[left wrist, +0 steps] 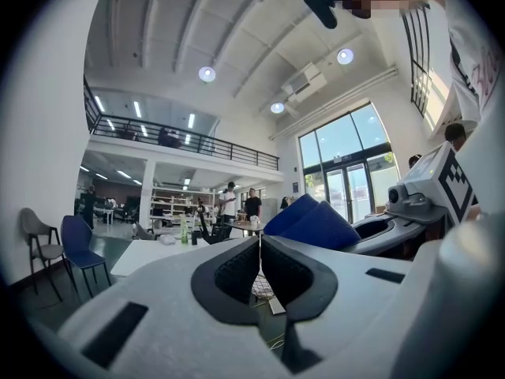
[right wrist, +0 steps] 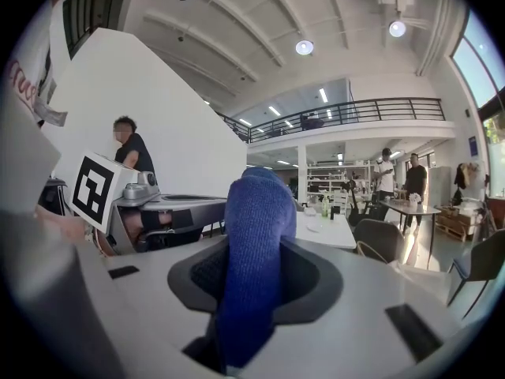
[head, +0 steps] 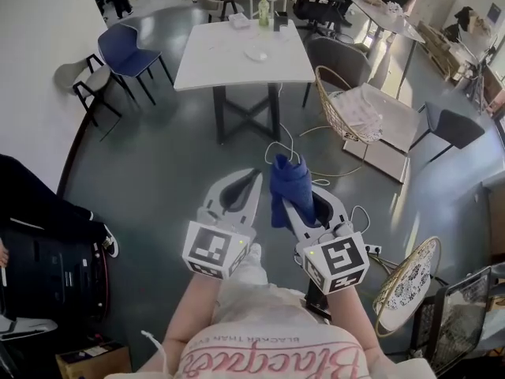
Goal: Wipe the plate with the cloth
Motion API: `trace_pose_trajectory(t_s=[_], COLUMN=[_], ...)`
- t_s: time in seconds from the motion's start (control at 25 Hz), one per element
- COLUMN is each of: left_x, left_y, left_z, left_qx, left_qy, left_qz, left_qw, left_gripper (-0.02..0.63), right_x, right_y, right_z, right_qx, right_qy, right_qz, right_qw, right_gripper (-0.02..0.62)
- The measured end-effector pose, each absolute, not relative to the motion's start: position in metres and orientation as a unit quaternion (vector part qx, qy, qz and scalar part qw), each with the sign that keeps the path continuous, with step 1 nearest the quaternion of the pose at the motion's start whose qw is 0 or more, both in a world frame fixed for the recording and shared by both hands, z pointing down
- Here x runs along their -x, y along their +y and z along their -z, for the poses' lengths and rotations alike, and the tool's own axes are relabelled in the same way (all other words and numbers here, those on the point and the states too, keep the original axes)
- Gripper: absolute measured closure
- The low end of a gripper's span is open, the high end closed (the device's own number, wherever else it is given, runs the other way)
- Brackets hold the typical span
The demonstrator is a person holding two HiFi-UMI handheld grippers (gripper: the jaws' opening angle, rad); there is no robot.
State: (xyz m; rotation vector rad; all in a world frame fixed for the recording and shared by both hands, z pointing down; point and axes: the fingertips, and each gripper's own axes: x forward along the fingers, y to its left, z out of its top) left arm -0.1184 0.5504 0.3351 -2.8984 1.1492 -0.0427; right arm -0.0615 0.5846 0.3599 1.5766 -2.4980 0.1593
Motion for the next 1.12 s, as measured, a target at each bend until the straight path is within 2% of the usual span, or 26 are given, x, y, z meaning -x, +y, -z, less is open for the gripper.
trace_pose_trajectory(t_s=[0.4,1.12], left_x=[0.131,0.124], left_y=[0.437,0.314], left_z=[-0.332,-0.358], left_qx=[0.935,0.926], left_qy=[0.353,0.376], left_qz=[0.018,0.032], left_qw=[0.007,-0.014], left_gripper=[0.601,0.601], right_x=[0.079,0.056], right_y=[0.474,0.353], right_z=[-0.352,-0.37], right_qx=[-0.541,-0.547], right_qy=[-0.835,-0.829], right_qz=[-0.051,-0.068], right_qw=[0.092,0.092], right_gripper=[0.474,0.474])
